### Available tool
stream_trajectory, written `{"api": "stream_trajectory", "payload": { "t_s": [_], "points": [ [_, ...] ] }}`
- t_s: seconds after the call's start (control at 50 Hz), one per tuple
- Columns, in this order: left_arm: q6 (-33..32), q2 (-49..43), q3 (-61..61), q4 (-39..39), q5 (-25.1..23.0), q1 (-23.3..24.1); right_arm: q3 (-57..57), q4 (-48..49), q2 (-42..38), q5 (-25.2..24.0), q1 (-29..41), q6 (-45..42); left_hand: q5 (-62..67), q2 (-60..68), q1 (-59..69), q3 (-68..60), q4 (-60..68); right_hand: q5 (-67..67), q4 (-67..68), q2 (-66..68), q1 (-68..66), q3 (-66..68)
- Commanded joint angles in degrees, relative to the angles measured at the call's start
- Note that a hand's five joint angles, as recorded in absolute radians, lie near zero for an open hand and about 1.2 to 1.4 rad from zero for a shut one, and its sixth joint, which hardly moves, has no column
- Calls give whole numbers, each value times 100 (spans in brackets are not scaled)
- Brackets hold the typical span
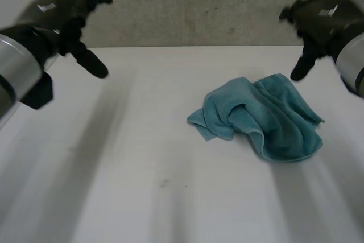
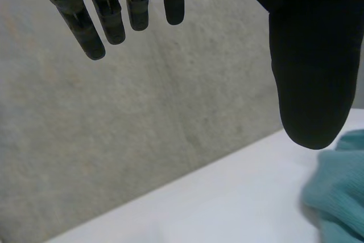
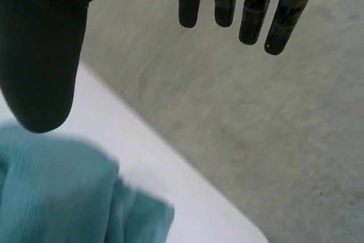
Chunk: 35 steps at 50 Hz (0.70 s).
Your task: Fold the laundry
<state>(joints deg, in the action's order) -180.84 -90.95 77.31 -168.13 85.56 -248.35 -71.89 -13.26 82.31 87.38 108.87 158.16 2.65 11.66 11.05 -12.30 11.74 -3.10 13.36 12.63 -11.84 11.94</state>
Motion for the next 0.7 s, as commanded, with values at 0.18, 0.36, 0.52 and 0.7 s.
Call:
{"api": "stream_trajectory", "payload": {
  "t_s": [0.18,0.36,0.52,0.7],
  "points": [
    [102,-1065,56,-291,40,647,-1433,-81,-883,-1705,-1578,-2404,-109,-10,51,74,-18,-1245,1219,1292,-1371,1362],
    [102,-1144,82,-414,40,656,-1767,288,-1384,-2595,-2352,-2694,-109,-10,51,74,-18,-1917,1891,1964,-2043,2034],
    [102,-1285,100,-476,48,656,-1864,816,-1850,-2621,-2520,-2870,-109,-10,51,74,-18,-2423,2397,2470,-2549,2539],
    [93,-1373,91,-484,40,656,-1864,1369,-2211,-2577,-2502,-3054,-109,-10,51,74,-18,-2457,2431,2504,-2583,2573]
  ]
}}
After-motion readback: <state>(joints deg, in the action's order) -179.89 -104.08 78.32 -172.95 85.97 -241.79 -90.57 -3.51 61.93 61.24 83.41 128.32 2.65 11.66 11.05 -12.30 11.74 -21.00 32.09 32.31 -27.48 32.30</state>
